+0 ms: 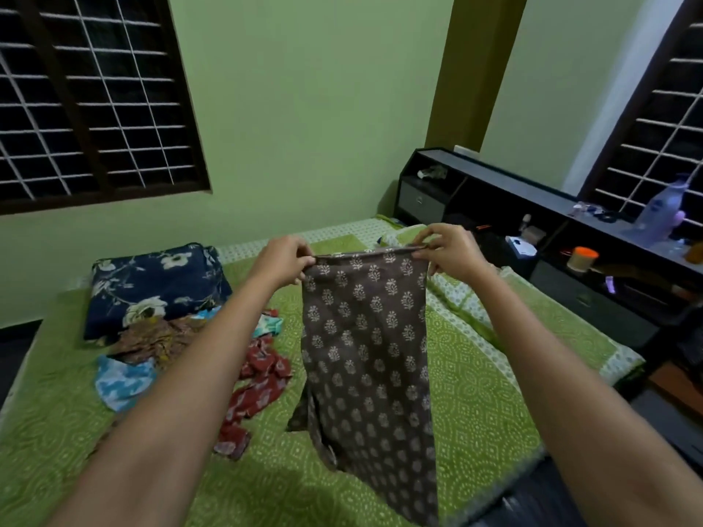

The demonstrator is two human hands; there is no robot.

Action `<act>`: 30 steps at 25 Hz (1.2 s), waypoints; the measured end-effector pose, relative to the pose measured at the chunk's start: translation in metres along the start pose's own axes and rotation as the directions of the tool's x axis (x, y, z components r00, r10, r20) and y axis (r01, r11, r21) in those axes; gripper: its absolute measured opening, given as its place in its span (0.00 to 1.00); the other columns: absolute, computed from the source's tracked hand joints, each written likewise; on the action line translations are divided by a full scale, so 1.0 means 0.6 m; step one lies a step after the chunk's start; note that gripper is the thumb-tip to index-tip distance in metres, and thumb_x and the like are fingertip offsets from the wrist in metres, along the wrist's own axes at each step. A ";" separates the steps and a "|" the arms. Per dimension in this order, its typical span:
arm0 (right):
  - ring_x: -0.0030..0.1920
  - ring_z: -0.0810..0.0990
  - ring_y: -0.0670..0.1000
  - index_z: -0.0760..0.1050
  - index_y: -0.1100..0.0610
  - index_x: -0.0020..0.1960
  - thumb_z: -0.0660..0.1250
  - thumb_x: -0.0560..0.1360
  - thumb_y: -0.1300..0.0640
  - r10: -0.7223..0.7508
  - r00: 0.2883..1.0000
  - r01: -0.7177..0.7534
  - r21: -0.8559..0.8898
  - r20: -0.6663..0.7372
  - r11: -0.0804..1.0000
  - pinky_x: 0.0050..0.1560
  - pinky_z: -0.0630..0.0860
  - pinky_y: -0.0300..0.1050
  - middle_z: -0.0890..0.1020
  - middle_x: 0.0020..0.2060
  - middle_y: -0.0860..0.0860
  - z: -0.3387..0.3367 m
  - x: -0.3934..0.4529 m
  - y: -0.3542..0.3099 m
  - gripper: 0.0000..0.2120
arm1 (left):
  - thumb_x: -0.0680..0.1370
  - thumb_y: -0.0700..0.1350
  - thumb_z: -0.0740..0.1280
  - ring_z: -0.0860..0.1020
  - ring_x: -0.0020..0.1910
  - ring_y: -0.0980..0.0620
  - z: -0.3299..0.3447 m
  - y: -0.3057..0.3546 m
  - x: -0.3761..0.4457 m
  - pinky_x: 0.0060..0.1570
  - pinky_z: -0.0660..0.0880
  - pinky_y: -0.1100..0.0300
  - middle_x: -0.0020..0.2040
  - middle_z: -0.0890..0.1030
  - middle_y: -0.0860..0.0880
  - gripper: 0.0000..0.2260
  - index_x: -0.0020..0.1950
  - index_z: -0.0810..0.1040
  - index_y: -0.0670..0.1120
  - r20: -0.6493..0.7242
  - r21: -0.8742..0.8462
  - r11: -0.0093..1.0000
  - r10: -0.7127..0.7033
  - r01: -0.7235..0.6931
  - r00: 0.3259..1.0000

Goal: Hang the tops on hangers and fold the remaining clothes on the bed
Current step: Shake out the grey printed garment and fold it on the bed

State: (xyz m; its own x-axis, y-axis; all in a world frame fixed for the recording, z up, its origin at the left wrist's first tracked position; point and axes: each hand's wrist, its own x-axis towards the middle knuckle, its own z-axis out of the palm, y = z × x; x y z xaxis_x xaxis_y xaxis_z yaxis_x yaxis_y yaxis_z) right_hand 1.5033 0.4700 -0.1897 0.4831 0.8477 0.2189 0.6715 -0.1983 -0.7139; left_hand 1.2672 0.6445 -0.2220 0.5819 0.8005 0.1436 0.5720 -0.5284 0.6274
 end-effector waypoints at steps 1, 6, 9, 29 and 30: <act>0.27 0.81 0.49 0.76 0.58 0.52 0.72 0.72 0.65 0.073 0.997 -0.074 0.033 0.023 0.997 0.26 0.76 0.40 0.82 0.39 0.56 0.016 0.034 0.035 0.10 | 0.79 0.38 0.65 0.82 0.31 0.53 0.032 -0.002 0.035 0.33 0.80 0.59 0.38 0.81 0.44 0.03 0.50 0.77 0.39 0.074 -0.079 0.994 -0.075 0.081 0.994; 0.30 0.83 0.54 0.77 0.66 0.49 0.68 0.74 0.70 0.417 0.901 -0.425 0.047 0.120 0.904 0.36 0.83 0.50 0.82 0.43 0.62 0.137 0.214 0.239 0.04 | 0.80 0.30 0.56 0.78 0.33 0.43 0.231 -0.070 0.228 0.33 0.77 0.52 0.42 0.76 0.37 0.11 0.41 0.70 0.41 0.247 -0.224 0.893 -0.336 0.391 0.909; 0.38 0.84 0.57 0.78 0.64 0.44 0.67 0.74 0.69 0.379 0.925 -0.379 0.021 0.032 0.925 0.43 0.81 0.51 0.83 0.42 0.62 0.171 0.326 0.305 0.03 | 0.78 0.34 0.61 0.80 0.48 0.38 0.290 -0.096 0.348 0.47 0.74 0.52 0.50 0.80 0.34 0.05 0.48 0.76 0.36 0.136 -0.082 0.941 -0.316 0.329 0.939; 0.36 0.82 0.49 0.80 0.46 0.37 0.77 0.67 0.55 0.504 0.832 -0.517 -0.004 0.231 0.856 0.41 0.78 0.52 0.84 0.34 0.48 0.397 0.039 0.700 0.07 | 0.82 0.39 0.54 0.78 0.55 0.44 0.655 -0.324 0.079 0.50 0.71 0.56 0.60 0.78 0.41 0.16 0.70 0.66 0.46 0.559 0.241 0.962 -0.248 0.131 0.791; 0.35 0.81 0.45 0.80 0.49 0.38 0.76 0.68 0.57 0.516 0.814 -0.530 -0.025 0.267 0.848 0.39 0.76 0.48 0.83 0.33 0.46 0.403 0.019 0.701 0.06 | 0.82 0.38 0.54 0.78 0.54 0.44 0.662 -0.330 0.057 0.51 0.71 0.55 0.59 0.78 0.41 0.17 0.70 0.66 0.47 0.595 0.274 0.954 -0.268 0.123 0.757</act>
State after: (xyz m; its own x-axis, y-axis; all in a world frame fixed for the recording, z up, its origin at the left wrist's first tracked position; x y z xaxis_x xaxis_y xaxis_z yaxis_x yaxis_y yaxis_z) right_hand 1.6555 0.5153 -0.6484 0.5897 0.7190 -0.3679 0.3274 -0.6293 -0.7049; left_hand 1.4036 0.6644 -0.6454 0.6314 0.5797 -0.5151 0.7754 -0.4830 0.4068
